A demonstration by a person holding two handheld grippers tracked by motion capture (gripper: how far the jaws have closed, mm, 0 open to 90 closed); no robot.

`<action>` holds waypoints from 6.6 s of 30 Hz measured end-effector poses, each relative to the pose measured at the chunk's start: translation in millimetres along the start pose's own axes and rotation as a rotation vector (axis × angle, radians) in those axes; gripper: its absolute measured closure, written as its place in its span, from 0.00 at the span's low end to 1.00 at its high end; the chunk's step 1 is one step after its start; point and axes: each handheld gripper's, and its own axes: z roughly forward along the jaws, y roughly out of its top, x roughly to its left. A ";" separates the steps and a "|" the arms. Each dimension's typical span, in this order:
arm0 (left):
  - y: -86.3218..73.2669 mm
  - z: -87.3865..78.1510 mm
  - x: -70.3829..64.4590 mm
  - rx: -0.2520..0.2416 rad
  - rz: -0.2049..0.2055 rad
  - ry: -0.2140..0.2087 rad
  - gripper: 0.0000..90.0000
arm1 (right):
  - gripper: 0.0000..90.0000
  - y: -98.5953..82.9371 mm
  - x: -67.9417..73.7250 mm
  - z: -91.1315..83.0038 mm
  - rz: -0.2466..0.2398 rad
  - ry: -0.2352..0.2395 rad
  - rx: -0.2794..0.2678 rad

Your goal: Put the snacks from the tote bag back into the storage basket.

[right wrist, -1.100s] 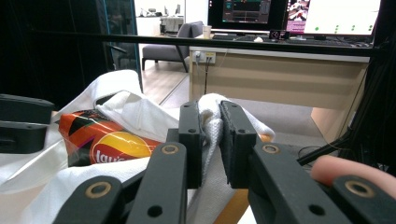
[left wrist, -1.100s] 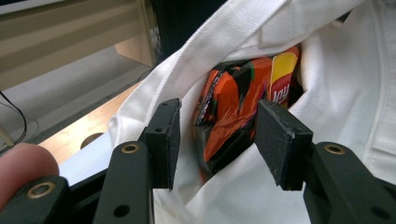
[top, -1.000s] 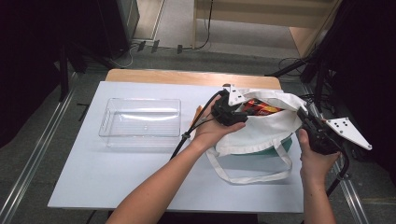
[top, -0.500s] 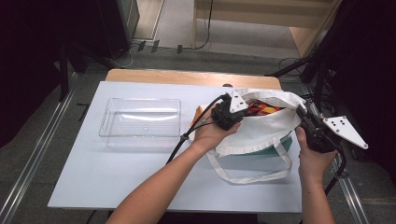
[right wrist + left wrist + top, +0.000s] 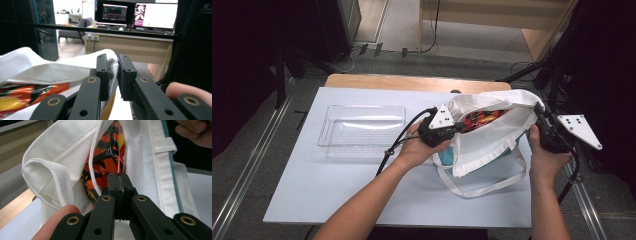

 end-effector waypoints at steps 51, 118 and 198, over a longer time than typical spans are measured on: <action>-6.7 -4.6 2.2 0.032 0.014 -0.043 1.00 | 1.00 -5.1 31.4 78.4 -0.089 0.119 0.158; -43.7 -7.0 -52.5 0.066 -0.354 0.353 0.28 | 0.44 -110.1 -26.6 26.6 0.231 -0.076 0.397; -81.6 37.6 -32.9 0.285 -0.306 0.326 0.85 | 1.00 -29.6 46.1 -10.0 0.275 0.454 -0.037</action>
